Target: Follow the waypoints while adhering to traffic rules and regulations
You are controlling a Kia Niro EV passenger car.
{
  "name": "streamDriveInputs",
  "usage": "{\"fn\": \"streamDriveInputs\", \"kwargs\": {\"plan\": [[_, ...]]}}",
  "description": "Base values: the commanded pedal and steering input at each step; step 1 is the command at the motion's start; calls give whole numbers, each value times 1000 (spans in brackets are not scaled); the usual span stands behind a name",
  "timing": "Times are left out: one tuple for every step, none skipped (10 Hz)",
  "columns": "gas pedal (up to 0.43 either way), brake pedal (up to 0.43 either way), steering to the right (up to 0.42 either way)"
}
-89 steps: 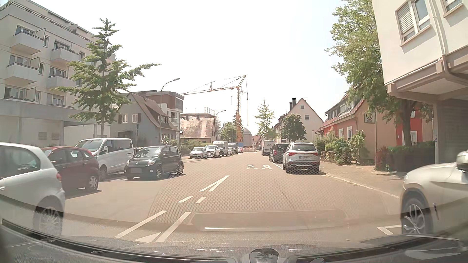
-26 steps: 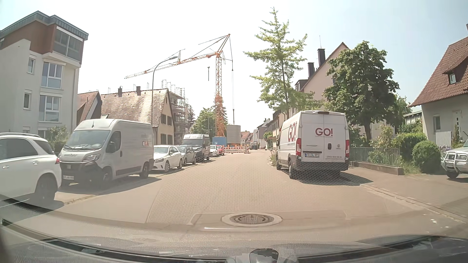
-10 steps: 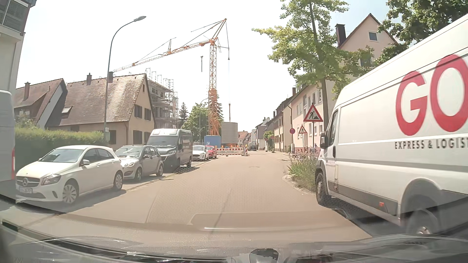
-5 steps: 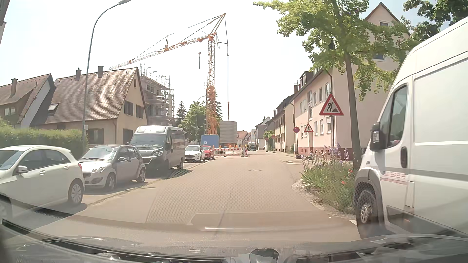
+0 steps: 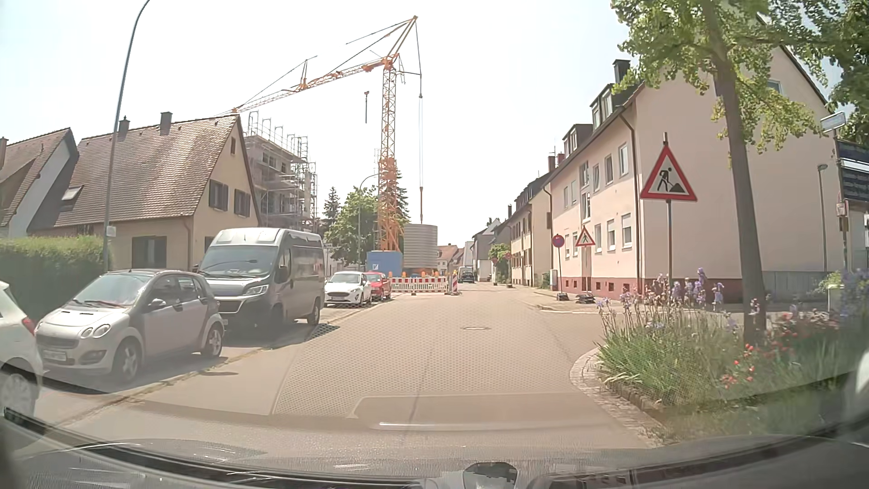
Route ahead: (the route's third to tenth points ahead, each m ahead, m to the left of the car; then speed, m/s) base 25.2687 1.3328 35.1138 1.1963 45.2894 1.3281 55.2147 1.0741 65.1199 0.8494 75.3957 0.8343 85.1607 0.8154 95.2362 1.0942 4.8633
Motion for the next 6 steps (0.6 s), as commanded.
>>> {"fn": "streamDriveInputs", "kwargs": {"plan": [[0,110,11],[0,110,12],[0,110,14],[0,110,16],[0,110,18],[0,98,19]]}}
